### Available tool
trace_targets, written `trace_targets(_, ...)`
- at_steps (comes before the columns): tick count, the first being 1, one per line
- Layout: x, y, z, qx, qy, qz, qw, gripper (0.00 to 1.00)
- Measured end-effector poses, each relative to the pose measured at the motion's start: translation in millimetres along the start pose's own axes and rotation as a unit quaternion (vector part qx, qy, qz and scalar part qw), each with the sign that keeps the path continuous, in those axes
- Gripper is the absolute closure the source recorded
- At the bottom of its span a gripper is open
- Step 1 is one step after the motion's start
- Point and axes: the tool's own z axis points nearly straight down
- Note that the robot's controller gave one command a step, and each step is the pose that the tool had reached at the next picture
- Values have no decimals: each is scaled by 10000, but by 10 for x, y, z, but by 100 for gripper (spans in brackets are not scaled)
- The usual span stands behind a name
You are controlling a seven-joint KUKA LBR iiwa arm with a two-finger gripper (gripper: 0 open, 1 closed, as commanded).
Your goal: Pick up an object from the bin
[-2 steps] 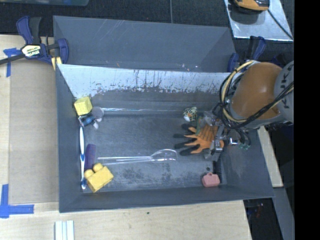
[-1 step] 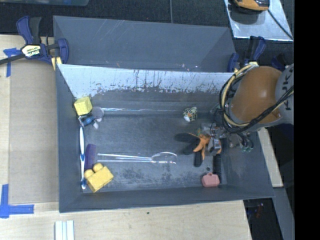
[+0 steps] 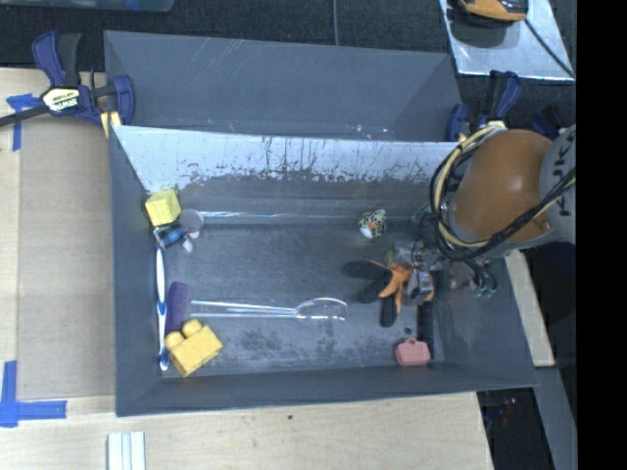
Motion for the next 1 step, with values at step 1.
trace_targets(1, 24, 8, -304, -13, 53, -2, 10000, 100)
